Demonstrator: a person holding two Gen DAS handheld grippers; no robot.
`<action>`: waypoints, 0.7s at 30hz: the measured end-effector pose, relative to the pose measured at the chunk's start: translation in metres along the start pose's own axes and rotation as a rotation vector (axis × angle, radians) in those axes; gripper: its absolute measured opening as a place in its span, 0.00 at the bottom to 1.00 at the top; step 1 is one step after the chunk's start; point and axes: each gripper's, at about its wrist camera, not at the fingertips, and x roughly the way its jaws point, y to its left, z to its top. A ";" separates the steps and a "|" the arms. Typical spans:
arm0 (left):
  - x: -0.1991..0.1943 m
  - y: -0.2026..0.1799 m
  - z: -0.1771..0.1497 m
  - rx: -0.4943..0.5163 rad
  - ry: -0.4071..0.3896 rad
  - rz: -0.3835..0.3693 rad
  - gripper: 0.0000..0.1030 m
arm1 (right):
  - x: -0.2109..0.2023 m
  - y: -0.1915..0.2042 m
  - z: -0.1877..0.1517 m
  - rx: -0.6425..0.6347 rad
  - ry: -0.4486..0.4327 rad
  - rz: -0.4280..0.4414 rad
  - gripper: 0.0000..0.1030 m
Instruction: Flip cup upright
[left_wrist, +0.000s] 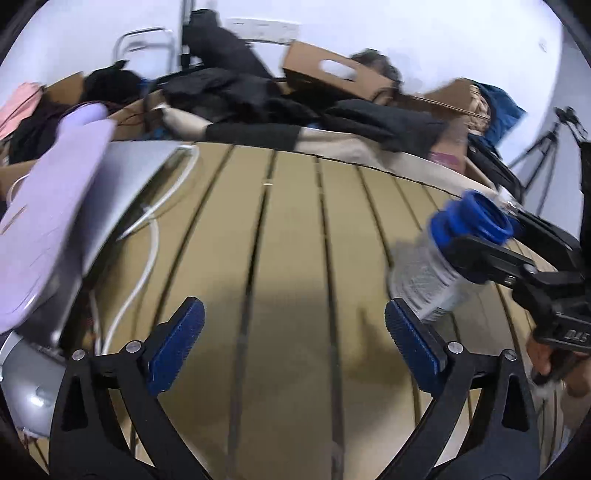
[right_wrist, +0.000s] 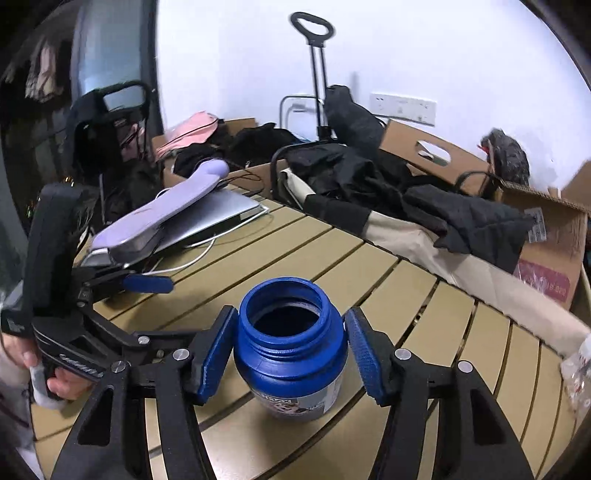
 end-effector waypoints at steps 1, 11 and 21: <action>-0.002 0.001 -0.001 -0.014 0.004 0.009 0.94 | -0.001 -0.001 0.000 0.009 0.012 -0.006 0.65; -0.079 -0.009 -0.016 -0.035 -0.128 0.123 1.00 | -0.113 0.008 -0.013 0.126 0.010 -0.095 0.83; -0.213 -0.059 -0.077 0.032 -0.256 0.090 1.00 | -0.266 0.047 -0.101 0.219 0.002 -0.462 0.86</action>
